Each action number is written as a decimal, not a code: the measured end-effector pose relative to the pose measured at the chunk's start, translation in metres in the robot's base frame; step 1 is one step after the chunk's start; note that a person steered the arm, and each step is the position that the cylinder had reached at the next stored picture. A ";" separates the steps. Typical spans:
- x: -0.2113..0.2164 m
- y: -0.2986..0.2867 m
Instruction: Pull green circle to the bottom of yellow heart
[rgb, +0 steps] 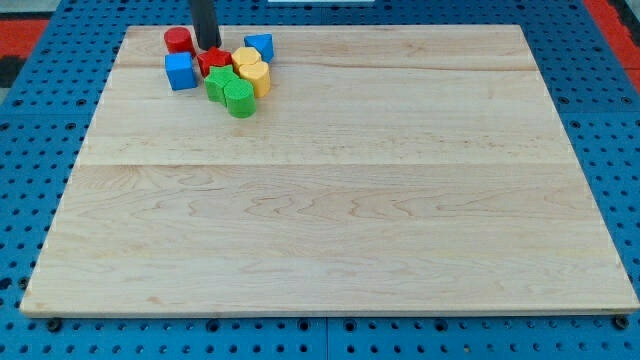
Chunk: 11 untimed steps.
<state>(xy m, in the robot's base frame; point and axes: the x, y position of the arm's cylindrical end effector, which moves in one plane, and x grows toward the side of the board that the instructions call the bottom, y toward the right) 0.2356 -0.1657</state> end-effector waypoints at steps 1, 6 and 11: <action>0.011 -0.037; 0.166 0.069; 0.155 0.155</action>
